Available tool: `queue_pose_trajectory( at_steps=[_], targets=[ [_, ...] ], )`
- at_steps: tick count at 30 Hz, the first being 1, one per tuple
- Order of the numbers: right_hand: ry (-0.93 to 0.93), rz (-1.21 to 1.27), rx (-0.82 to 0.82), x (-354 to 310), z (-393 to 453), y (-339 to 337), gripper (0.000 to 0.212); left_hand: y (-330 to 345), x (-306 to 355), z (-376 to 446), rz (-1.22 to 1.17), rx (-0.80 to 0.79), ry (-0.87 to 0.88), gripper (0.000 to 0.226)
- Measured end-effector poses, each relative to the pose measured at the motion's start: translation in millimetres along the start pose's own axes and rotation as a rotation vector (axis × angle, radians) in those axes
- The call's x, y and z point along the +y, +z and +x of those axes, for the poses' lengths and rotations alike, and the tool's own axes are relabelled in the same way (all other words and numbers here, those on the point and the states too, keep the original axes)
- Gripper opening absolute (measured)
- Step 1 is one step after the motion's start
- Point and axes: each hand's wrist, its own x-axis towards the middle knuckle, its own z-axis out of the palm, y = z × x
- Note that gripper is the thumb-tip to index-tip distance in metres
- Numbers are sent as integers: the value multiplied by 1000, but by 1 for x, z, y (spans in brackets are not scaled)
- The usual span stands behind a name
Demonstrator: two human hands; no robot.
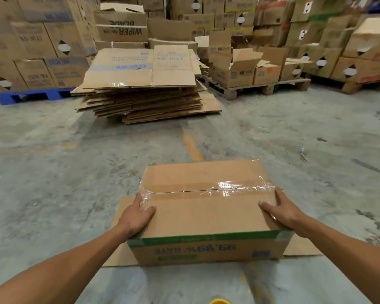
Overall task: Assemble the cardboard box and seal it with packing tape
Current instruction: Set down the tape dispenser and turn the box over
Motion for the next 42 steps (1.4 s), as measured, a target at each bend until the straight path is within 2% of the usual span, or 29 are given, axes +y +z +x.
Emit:
queue_pose_trajectory(
  at_steps=[2, 5, 8, 11, 13, 15, 17, 20, 23, 28, 31, 33, 37, 40, 42],
  targets=[
    [-34, 17, 52, -9, -3, -1, 87, -9, 5, 2, 5, 48, -20, 76],
    [-135, 15, 155, -26, -7, -7, 77, -26, 15, 3, -8, 155, 50, 70],
    [-253, 0, 260, -38, -7, -13, 85, -37, 18, 2, -22, 323, 128, 76],
    [-446, 108, 374, -47, -14, -15, 90, -44, 12, -4, -115, 504, 260, 86],
    [-522, 195, 392, -43, -20, -11, 94, -48, 3, -8, -211, 531, 341, 94],
    [-507, 235, 340, -29, -23, -5, 101, -49, -11, -11, -329, 450, 347, 95],
    [-455, 266, 237, -12, -25, 3, 103, -39, -25, -16, -362, 379, 328, 77],
    [-398, 376, 147, -3, -26, 15, 87, -25, -39, -21, -420, 373, 271, 61],
    [-362, 458, 174, -8, -26, 20, 64, -30, -35, -16, -514, 373, 230, 59],
    [-373, 533, 255, -30, -21, 12, 66, -45, -20, -7, -558, 374, 231, 80],
    [-336, 548, 326, -51, -8, 3, 55, -62, -10, 6, -578, 350, 208, 69],
    [-256, 506, 291, -63, 5, -9, 49, -76, -2, 16, -582, 260, 129, 60],
    [-66, 384, 94, -75, 20, -33, 52, -101, 2, 25, -450, 29, -31, 34],
    [-30, 322, -13, -82, 22, -35, 44, -116, 5, 29, -409, -120, -84, 35],
    [-11, 393, -103, -86, 24, -33, 37, -119, 13, 33, -466, -190, -94, 39]
  ],
)
